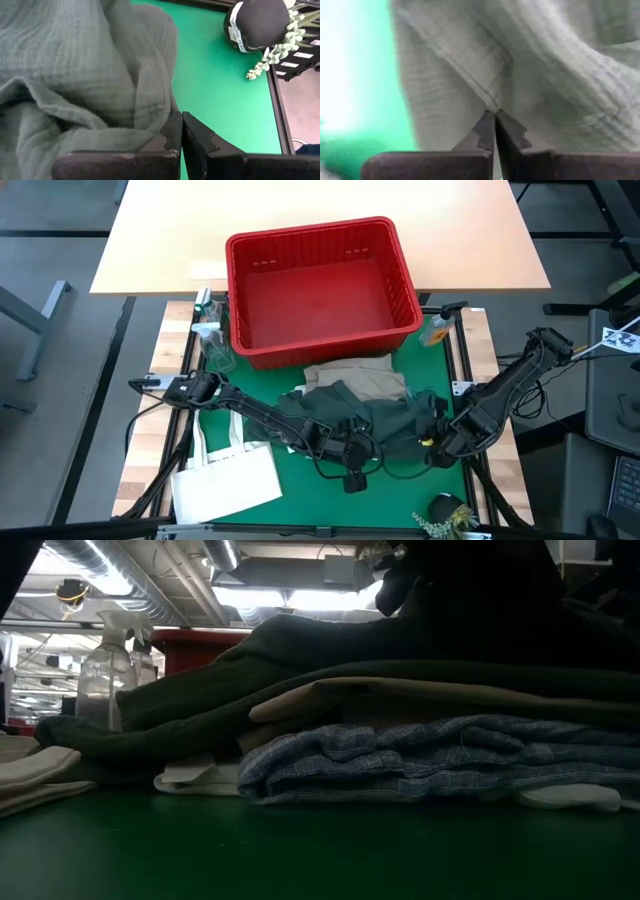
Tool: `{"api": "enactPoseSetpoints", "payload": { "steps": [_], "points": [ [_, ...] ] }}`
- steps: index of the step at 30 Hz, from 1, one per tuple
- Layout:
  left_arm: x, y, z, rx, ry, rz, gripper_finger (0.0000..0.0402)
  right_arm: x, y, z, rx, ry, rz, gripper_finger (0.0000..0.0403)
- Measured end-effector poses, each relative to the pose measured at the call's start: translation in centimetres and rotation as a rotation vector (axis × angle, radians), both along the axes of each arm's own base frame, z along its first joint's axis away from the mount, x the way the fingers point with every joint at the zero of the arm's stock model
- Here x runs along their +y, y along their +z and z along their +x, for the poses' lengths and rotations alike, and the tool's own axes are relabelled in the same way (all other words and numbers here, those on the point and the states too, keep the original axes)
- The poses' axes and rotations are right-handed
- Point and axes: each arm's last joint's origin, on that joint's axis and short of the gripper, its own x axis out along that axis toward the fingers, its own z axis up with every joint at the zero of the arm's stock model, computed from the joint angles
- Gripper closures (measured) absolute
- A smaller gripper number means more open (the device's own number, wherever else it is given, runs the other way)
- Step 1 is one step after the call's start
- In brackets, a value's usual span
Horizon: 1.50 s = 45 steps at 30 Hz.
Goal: Fold Laundry from Bin
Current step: Fold the green polo shirt
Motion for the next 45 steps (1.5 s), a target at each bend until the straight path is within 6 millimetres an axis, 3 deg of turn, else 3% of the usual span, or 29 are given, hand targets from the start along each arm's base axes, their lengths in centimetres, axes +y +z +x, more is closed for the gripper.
{"api": "enactPoseSetpoints", "payload": {
  "steps": [5,10,20,31,36,40,45],
  "points": [
    [0.0,0.1,0.1,-0.015,0.0,-0.006,0.0401,0.9,1.8,0.2,0.05,0.011,0.164,0.0397],
    [0.0,0.1,0.1,-0.015,0.0,-0.006,0.0401,1.3,1.8,0.1,0.132,-0.043,0.26,0.0399],
    [-0.3,0.1,0.0,0.003,-0.053,-0.052,0.0401,3.7,-0.6,0.1,0.221,-0.026,0.175,0.0399],
    [-0.3,0.1,0.0,0.003,-0.047,-0.049,0.0389,4.2,-1.9,0.6,0.265,-0.035,0.117,0.0385],
    [-0.3,0.1,0.0,0.004,-0.048,-0.048,0.0348,4.2,-1.9,0.6,0.268,-0.035,0.115,0.0359],
    [-0.3,0.4,-0.1,0.003,-0.052,-0.053,0.0321,4.2,-1.9,0.6,0.268,-0.035,0.115,0.0314],
    [-0.2,1.6,-0.5,-0.016,-0.068,-0.062,0.0317,4.0,-1.8,0.4,0.33,-0.011,0.139,0.0264]
  ]
}}
